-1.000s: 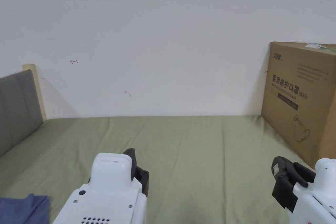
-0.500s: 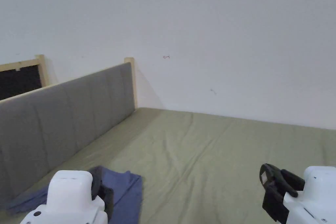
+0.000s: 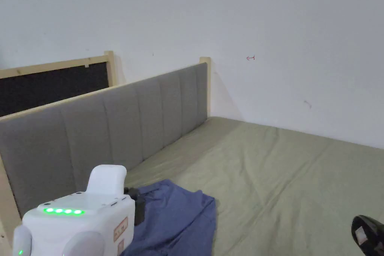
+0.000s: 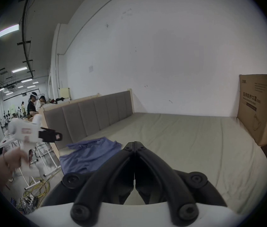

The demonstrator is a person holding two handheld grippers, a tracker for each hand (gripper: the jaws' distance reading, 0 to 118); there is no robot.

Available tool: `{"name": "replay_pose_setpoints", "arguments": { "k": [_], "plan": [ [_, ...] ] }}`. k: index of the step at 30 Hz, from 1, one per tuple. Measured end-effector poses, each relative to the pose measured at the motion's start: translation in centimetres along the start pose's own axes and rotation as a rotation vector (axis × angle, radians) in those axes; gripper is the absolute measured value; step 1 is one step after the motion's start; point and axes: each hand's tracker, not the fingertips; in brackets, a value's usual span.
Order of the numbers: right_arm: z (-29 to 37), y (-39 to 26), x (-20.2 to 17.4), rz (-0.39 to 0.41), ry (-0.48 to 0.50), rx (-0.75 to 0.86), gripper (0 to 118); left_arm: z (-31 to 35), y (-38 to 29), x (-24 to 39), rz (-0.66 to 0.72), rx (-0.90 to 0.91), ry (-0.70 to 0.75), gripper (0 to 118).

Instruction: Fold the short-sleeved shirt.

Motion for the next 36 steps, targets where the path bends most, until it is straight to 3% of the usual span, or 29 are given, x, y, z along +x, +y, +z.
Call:
{"name": "replay_pose_setpoints", "arguments": {
  "k": [2, 3, 6, 10, 14, 16, 19, 21, 25, 26, 28, 29, 30, 34, 36],
  "plan": [
    [0.0, -0.6, 1.2, -0.005, -0.030, -0.036, 0, -5.3, 0.7, -1.6, 0.044, -0.183, -0.099, 0],
    [0.0, -0.9, 1.9, -0.012, -0.050, -0.053, 0, -7.7, 0.5, -2.3, 0.075, -0.268, -0.143, 13],
    [-0.2, -2.0, 4.2, -0.038, -0.095, -0.116, 0, -13.2, -0.5, -3.3, 0.159, -0.401, -0.167, 103],
    [-0.1, -3.3, 6.5, -0.085, -0.161, -0.189, 0, -18.8, -1.6, -3.6, 0.122, -0.479, -0.189, 103],
    [-0.3, -4.2, 7.9, -0.091, -0.210, -0.254, 0, -25.1, -3.4, -4.2, 0.092, -0.541, -0.092, 103],
    [-0.6, -4.6, 8.4, -0.092, -0.222, -0.280, 0, -27.8, -4.8, -4.4, 0.111, -0.586, -0.055, 118],
    [-0.9, -5.0, 8.6, -0.097, -0.231, -0.306, 0, -29.9, -7.0, -4.0, 0.058, -0.596, -0.125, 118],
    [-1.2, -5.1, 8.5, -0.105, -0.230, -0.318, 0, -30.4, -7.9, -3.6, -0.081, -0.556, -0.034, 118],
    [-2.0, -5.3, 8.1, -0.127, -0.217, -0.332, 0, -29.5, -7.5, -3.3, -0.024, -0.525, -0.049, 117],
    [-2.1, -5.3, 8.0, -0.127, -0.210, -0.335, 0, -29.1, -7.2, -3.1, -0.026, -0.527, -0.049, 112],
    [-2.2, -5.2, 7.4, -0.116, -0.194, -0.340, 0, -27.8, -6.5, -2.9, -0.032, -0.514, -0.036, 78],
    [-2.1, -5.0, 7.2, -0.108, -0.186, -0.338, 0, -28.5, -6.6, -3.4, -0.026, -0.502, -0.034, 49],
    [-2.0, -4.9, 7.1, -0.100, -0.179, -0.334, 0, -28.0, -6.2, -3.7, -0.011, -0.479, -0.054, 0],
    [-1.2, -4.2, 6.7, -0.086, -0.160, -0.320, 0, -22.7, -4.5, -4.1, 0.029, -0.439, -0.110, 1],
    [-0.7, -3.7, 6.9, -0.103, -0.152, -0.314, 0, -20.2, -3.1, -3.5, -0.047, -0.397, -0.071, 1]
  ]
}}
